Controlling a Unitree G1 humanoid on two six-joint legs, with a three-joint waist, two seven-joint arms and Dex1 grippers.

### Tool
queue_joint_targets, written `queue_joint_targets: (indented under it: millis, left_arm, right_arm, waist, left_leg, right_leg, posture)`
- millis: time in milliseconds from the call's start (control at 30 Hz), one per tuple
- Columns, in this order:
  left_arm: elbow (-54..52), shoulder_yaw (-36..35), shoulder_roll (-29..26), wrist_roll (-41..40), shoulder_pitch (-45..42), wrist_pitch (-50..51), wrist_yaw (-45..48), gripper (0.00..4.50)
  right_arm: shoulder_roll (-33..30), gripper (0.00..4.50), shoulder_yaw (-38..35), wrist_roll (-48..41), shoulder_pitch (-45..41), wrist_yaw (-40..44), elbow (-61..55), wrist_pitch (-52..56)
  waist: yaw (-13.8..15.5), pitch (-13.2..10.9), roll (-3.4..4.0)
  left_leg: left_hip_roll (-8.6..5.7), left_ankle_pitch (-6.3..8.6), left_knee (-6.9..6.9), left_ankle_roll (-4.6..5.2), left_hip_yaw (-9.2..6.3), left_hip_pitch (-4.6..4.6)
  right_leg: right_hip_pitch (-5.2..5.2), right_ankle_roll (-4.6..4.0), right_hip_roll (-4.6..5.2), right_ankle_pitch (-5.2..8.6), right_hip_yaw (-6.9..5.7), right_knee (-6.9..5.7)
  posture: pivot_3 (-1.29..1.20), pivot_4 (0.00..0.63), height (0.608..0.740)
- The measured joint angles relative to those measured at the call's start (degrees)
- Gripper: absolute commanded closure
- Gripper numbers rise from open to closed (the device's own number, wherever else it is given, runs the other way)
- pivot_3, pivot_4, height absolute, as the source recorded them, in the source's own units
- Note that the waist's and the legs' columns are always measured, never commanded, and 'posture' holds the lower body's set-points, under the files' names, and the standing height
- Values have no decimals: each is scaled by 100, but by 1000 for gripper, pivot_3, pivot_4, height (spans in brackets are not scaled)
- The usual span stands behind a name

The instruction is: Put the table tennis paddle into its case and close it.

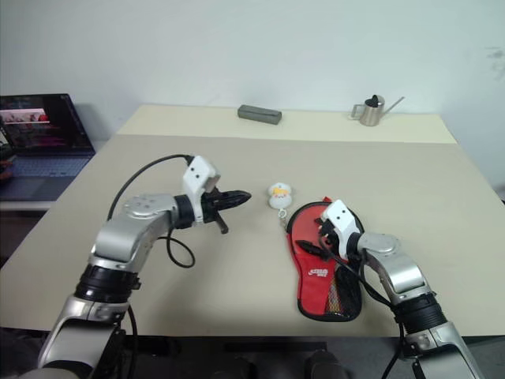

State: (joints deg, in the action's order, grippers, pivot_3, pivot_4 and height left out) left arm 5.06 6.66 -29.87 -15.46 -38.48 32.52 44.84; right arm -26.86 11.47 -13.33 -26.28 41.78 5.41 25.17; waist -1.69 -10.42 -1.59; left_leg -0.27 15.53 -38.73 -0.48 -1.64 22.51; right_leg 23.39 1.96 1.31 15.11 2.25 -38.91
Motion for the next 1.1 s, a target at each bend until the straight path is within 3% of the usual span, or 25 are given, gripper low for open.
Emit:
queue_joint_targets:
  millis: [100, 200, 567, 767, 1100]
  left_arm:
    - [174, 64, 205, 106, -91, 77, -162, 4500]
    - [548, 38, 657, 150, -327, 237, -507, 3855]
    - [1345, -46, 1279, 348, -640, 187, -1318, 27]
    - [1643, -371, 1327, 366, -859, 86, -1540, 27]
    - [3247, -540, 1617, 410, -1440, 7, -1539, 27]
  right_arm:
    - [20, 21, 0, 75, -10, 62, 55, -94]
    - [42, 0, -13, 89, 0, 89, 64, -92]
    - [92, 0, -1, 137, -4, 143, 25, -44]
    - [124, 0, -2, 192, -1, 146, -13, 25]
    - [278, 0, -3, 313, -5, 146, -30, 38]
  waist:
    - [-1, 0, -1]
    - [1, 1, -2]
    - [-15, 2, -2]
    - [-14, 2, -2]
    - [-15, 2, -3]
  left_leg:
    - [0, 0, 0, 0, 1, -4]
    - [0, 0, -3, 0, -1, -4]
    - [0, 0, -2, 0, 1, -8]
    - [0, 0, -1, -1, 1, -8]
    - [-2, 0, -1, -1, 2, -9]
  right_leg:
    - [-3, 0, 0, 0, -1, -1]
    - [-5, 1, 0, 0, -2, -1]
    - [-5, 1, 0, -1, 1, -3]
    - [-6, 1, 0, -1, -1, -3]
    - [-6, 1, -1, -1, -10, -4]
  posture:
    - [0, 150, 740]
    - [0, 150, 740]
    - [0, 150, 740]
    - [0, 150, 740]
    - [0, 150, 740]
